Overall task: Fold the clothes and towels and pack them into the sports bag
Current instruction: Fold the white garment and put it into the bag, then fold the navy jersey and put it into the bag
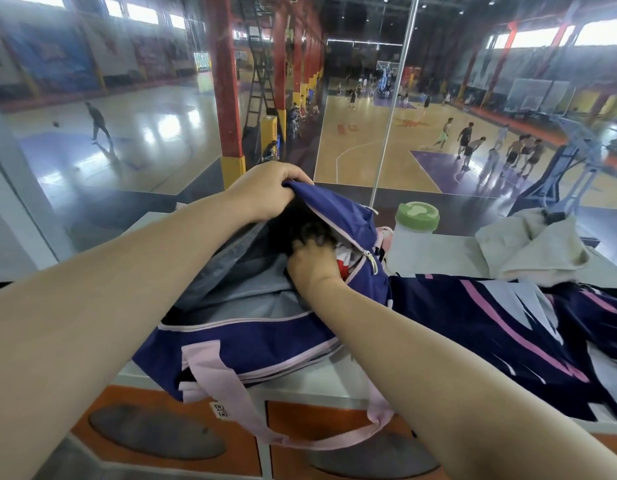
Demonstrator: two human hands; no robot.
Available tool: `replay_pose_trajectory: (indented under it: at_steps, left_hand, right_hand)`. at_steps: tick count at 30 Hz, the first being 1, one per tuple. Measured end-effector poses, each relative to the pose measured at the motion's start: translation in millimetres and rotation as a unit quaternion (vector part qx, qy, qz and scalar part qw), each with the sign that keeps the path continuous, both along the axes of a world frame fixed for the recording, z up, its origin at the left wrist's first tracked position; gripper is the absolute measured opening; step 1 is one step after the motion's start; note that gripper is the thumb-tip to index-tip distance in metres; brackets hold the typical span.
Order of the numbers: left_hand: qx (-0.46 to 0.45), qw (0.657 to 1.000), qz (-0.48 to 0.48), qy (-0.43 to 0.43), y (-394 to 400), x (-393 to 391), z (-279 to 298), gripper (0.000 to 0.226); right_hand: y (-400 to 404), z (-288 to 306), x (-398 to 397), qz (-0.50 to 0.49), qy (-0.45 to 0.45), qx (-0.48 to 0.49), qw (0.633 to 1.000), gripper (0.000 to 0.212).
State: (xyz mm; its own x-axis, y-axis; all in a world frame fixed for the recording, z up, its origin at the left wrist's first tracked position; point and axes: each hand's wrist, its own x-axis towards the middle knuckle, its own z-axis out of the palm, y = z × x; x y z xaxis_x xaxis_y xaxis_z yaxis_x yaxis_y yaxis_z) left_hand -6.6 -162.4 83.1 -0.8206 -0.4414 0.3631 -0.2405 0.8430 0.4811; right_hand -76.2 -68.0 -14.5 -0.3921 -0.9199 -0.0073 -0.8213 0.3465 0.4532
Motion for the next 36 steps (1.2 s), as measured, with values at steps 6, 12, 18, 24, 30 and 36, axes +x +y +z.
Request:
replay_pose_trajectory:
  at_steps: [6,12,18,24,30,36]
  left_hand:
    - [0.007,1.000,-0.010,0.006,5.4,-2.5,1.4,0.041]
    - [-0.011,1.000,-0.001,-0.019,2.9,-0.4,-1.7,0.044]
    - [-0.021,0.998,0.024,-0.062,5.9,2.2,-3.4,0.042]
    - [-0.029,0.990,0.042,-0.129,21.2,5.1,-2.4,0.037]
    - [-0.083,0.982,0.034,-0.165,58.3,21.9,-8.2,0.041]
    - [-0.150,0.985,0.035,-0.081,114.6,22.8,-27.4,0.064]
  right_hand:
    - [1.0,-10.6,-5.4,-0.149,-0.101,0.083,0.980,0.079]
    - [10.2,-20.2,-21.5,-0.121,-0.126,0.055,0.983,0.072]
    - [31.0,-4.3,-14.2,-0.059,-0.209,-0.051,0.975,0.068]
    - [78.1,2.0,6.4,0.019,-0.180,-0.105,0.978,0.058]
    - [115.2,2.9,14.0,0.072,-0.144,-0.186,0.969,0.052]
    - [151.1,13.0,16.4,0.037,-0.148,-0.256,0.955,0.045]
